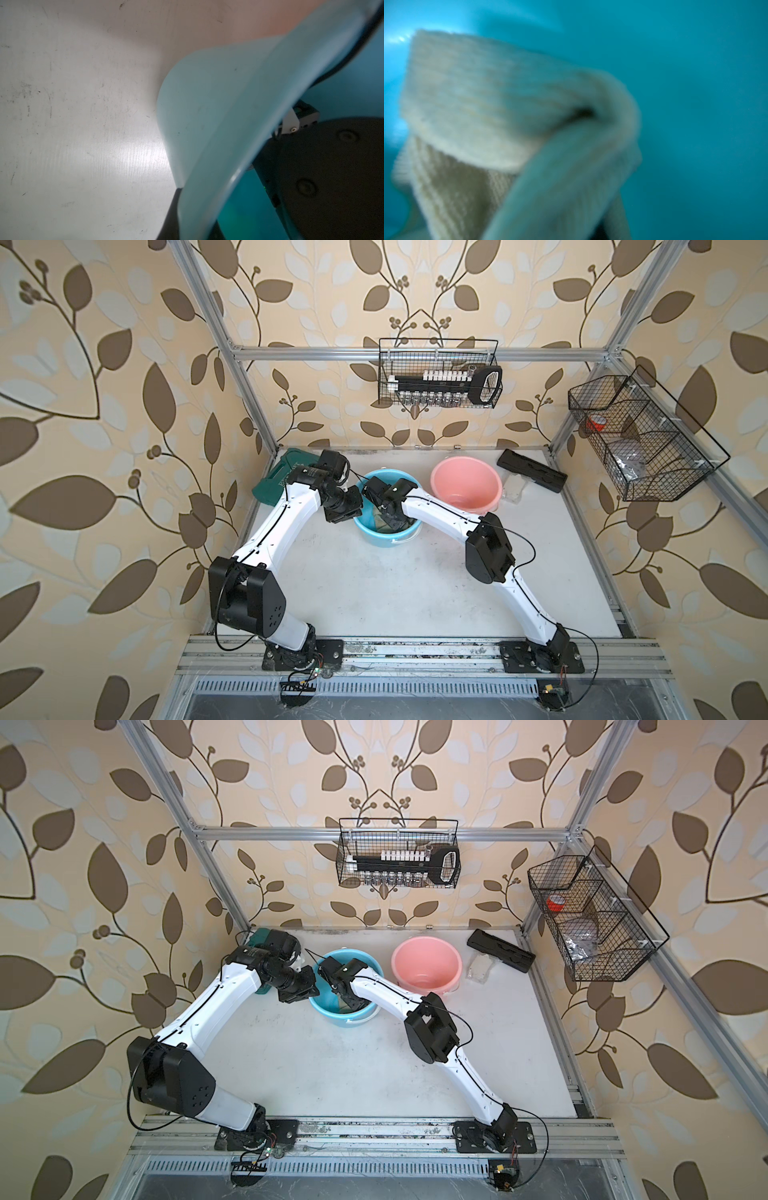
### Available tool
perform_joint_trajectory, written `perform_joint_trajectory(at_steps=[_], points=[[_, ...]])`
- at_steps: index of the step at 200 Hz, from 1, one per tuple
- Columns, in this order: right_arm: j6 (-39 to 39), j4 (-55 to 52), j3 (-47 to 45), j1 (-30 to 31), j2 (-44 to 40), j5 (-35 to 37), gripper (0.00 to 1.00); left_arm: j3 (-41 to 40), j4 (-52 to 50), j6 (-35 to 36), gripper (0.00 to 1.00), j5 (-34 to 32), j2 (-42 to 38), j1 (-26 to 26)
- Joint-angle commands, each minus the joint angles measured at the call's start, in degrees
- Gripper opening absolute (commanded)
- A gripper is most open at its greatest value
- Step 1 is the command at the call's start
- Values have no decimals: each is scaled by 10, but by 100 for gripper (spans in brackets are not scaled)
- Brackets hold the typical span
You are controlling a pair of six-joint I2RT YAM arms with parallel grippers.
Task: Wipe the inside of the bucket with a cloth
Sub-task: Wipe the dirt from the inside of the bucket.
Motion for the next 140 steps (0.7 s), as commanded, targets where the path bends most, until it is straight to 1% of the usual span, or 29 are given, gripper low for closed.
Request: perform_joint_trajectory(at_steps=[1, 33, 49, 78, 114, 129, 140], points=[[31, -4, 20, -9, 34, -83, 0, -3, -31, 23, 0, 79, -25, -7], [18, 5, 23, -3, 36, -258, 0, 5, -27, 21, 0, 80, -19, -7], [1, 22, 2, 4, 16, -347, 0, 14, -28, 21, 0, 73, -15, -7], [-17, 31, -26, 9, -29, -471, 0, 25, -30, 18, 0, 61, -9, -7], [-25, 70, -115, -9, -132, -570, 0, 31, -32, 16, 0, 42, -6, -5], [-12, 107, -170, -28, -188, -592, 0, 32, -34, 16, 0, 40, -5, -4], [-1, 136, -210, -41, -232, -593, 0, 30, -34, 15, 0, 37, -5, -3]])
